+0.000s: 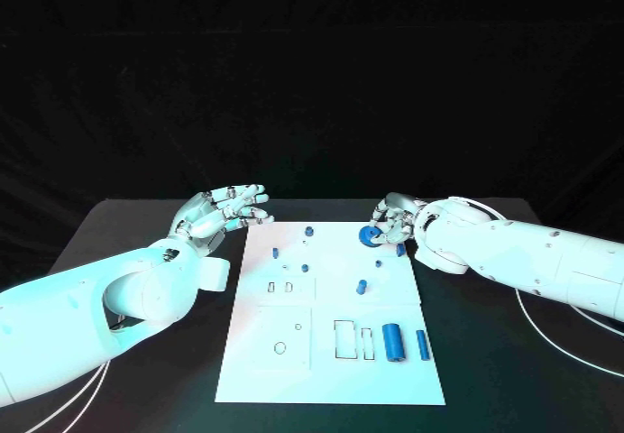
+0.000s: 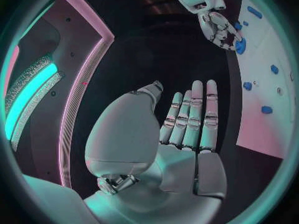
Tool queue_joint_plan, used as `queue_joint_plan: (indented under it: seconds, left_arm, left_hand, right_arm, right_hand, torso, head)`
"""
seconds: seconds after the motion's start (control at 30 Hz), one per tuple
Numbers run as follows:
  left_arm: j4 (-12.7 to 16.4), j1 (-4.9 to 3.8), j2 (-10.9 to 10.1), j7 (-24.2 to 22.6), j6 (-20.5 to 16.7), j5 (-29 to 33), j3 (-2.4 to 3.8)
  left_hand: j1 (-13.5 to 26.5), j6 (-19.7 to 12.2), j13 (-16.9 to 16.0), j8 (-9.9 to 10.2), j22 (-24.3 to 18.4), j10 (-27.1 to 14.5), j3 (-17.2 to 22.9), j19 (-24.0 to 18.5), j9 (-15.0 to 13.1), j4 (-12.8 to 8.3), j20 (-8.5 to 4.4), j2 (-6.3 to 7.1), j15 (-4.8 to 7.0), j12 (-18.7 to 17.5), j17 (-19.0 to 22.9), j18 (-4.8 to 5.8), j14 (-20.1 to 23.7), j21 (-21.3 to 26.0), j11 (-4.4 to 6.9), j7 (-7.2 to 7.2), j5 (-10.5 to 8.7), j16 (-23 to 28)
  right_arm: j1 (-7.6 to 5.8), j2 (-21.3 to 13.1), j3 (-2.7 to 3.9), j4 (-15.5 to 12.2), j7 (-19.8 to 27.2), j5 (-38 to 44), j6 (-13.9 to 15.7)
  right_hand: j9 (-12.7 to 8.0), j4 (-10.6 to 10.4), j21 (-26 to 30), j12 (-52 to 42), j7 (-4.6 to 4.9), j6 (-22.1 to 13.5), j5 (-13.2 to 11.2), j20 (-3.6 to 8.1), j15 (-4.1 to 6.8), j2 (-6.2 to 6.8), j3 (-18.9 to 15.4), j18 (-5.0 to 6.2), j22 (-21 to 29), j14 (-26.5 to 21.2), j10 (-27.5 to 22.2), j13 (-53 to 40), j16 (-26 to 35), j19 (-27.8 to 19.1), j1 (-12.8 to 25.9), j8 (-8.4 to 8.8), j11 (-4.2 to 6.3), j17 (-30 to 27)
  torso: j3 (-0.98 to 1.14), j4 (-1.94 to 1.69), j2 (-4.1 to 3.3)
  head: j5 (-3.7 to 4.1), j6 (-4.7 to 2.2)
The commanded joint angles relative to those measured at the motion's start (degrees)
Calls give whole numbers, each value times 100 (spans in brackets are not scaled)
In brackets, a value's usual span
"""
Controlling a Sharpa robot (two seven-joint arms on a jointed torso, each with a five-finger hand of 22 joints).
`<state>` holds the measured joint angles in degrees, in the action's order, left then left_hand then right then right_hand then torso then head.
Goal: Assemble the parts on the task board
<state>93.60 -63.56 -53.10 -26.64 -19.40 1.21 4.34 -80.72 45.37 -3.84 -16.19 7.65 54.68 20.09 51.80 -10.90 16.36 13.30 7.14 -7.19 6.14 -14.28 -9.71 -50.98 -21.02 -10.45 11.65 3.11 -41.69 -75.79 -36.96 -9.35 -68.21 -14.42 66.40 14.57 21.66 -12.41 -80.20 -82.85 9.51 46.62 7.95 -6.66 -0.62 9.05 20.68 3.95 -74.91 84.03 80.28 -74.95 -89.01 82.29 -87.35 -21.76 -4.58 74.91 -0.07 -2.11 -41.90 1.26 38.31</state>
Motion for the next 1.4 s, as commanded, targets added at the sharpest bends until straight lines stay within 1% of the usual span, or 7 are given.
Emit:
queue_joint_plan:
  seconds: [0.03,0.37,0.57,0.8,1.1,1.27,1.4]
  left_arm:
    - [7,-6,7,-26,112,17,4]
    - [1,-6,11,-15,120,17,4]
    - [-11,-6,23,12,138,17,4]
    - [-23,-5,46,26,180,15,3]
    - [-16,-5,71,29,197,7,3]
    - [-11,-5,77,29,193,2,3]
    - [-5,-6,93,27,190,1,3]
  left_hand:
    - [22,-32,-2,32,-5,-11,20,-23,-5,-15,25,-17,-31,-37,-6,-74,-3,5,-48,258,-15,34]
    - [22,-32,-2,32,-5,-11,20,-23,-5,-15,25,-17,-31,-37,-6,-74,-3,5,-48,258,-15,34]
    - [30,-29,-4,29,-8,-3,21,-24,-9,-11,26,-23,-31,-42,-13,-75,-2,5,-48,257,-15,37]
    - [30,-28,-4,28,-8,-1,23,-25,-10,-10,27,-29,-31,-44,-15,-75,-2,5,-48,257,-15,39]
    - [11,-30,-4,28,-10,1,37,-26,-12,-23,27,-39,-29,-49,-19,-75,-1,6,-46,254,-13,42]
    - [3,-30,-4,28,-11,2,43,-26,-13,-28,27,-42,-29,-51,-21,-76,-1,6,-45,253,-13,43]
    - [3,-30,-4,28,-11,2,43,-26,-13,-28,27,-42,-29,-51,-21,-76,-1,6,-45,253,-13,43]
  right_arm:
    - [11,8,-11,-27,26,249,35]
    - [17,14,-22,-158,-7,691,356]
    - [23,25,-24,-339,-3,996,782]
    - [19,78,-21,-735,-23,1211,1165]
    - [18,397,-19,-851,-7,1358,1235]
    - [23,677,-24,-778,20,1381,1199]
    - [41,935,-34,-599,43,1380,1162]
  right_hand:
    - [26,188,-30,-59,-55,213,-72,49,55,30,412,-91,-370,543,96,-342,-27,10,-36,-125,45,1270]
    - [39,470,-18,-41,-104,289,42,88,95,227,906,-91,-393,542,109,-362,-26,5,470,-263,88,1266]
    - [23,482,2,-23,-79,193,218,71,75,321,979,-87,-389,537,101,-355,-18,-1,774,-256,65,1241]
    - [16,454,-23,-22,-75,162,262,68,71,358,985,-96,-427,540,109,-363,-21,25,945,-258,61,1253]
    - [6,461,-53,-28,-73,135,290,67,71,360,1004,-105,-462,544,120,-377,-27,50,968,-241,60,1271]
    - [-4,475,-65,-27,-68,112,300,66,69,366,1019,-109,-477,545,121,-377,-28,61,973,-223,57,1274]
    - [-8,480,-70,-29,-65,103,302,66,69,369,1025,-110,-484,547,124,-381,-30,66,977,-215,55,1282]
  torso:
    - [-1,-6,-2]
    - [-7,-2,0]
    - [6,-7,-5]
    - [-6,-15,-3]
    - [-13,-26,-13]
    - [-14,-8,-4]
    - [-21,-21,-3]
  head:
    - [14,5]
    - [22,7]
    - [15,-15]
    - [28,4]
    - [27,9]
    - [20,10]
    - [34,-9]
